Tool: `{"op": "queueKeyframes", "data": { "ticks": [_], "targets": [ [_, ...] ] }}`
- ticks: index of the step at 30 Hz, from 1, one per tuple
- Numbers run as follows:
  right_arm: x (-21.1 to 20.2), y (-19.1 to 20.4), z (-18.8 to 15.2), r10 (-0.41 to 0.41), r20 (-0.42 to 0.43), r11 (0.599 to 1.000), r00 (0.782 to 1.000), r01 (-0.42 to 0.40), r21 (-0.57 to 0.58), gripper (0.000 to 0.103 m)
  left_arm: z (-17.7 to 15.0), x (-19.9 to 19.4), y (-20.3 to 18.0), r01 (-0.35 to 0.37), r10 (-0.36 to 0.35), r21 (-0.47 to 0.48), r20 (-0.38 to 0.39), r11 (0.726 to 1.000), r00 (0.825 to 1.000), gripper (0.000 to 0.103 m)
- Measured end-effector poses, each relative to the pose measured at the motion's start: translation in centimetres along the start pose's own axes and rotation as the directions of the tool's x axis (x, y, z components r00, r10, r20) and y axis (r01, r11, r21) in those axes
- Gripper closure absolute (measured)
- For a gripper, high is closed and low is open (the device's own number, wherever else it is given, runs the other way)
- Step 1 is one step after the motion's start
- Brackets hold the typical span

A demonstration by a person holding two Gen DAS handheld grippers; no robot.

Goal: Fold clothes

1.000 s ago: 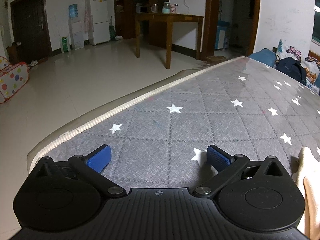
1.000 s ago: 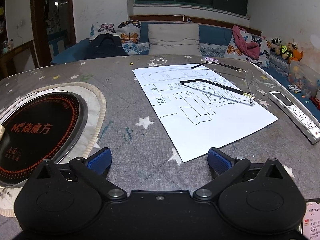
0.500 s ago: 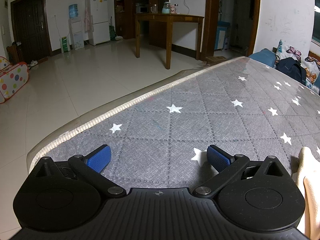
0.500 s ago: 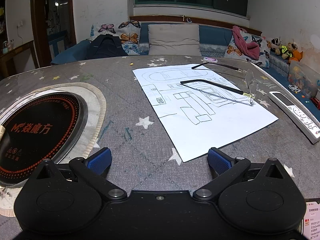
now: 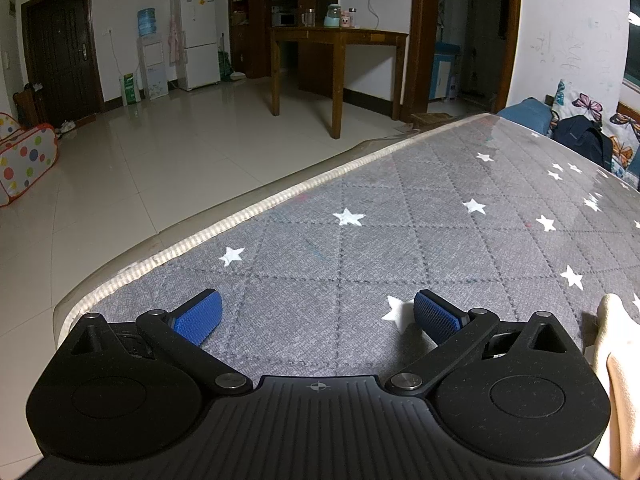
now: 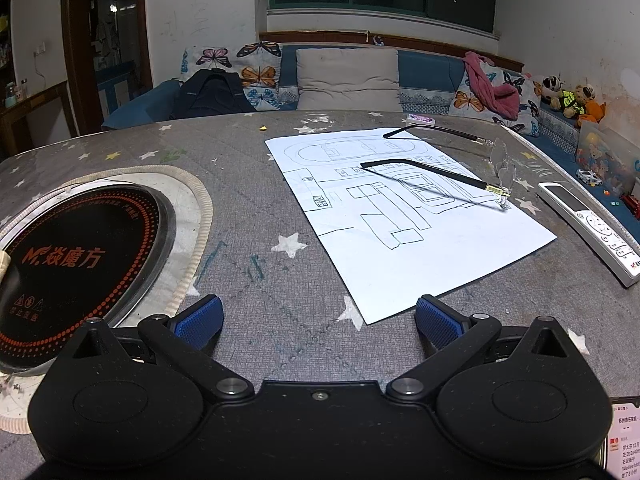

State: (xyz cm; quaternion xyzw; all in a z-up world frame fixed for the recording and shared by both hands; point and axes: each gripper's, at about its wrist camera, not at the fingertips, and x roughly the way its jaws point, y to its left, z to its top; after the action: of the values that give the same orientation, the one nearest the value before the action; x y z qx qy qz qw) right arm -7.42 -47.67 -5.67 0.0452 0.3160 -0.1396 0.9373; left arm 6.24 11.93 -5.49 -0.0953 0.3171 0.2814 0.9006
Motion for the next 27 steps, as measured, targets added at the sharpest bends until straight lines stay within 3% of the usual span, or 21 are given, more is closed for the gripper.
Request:
{"op": "queueKeyframes", "data": {
  "ticks": [27],
  "targets": [
    [-0.15,-0.37,-0.22,0.0,0.0,1.0,1.0,0.0,0.001,0.0,-0.07,0.0,0.01,0.0,0.0,0.0,0.0,1.0,1.0,0.0]
  ]
}}
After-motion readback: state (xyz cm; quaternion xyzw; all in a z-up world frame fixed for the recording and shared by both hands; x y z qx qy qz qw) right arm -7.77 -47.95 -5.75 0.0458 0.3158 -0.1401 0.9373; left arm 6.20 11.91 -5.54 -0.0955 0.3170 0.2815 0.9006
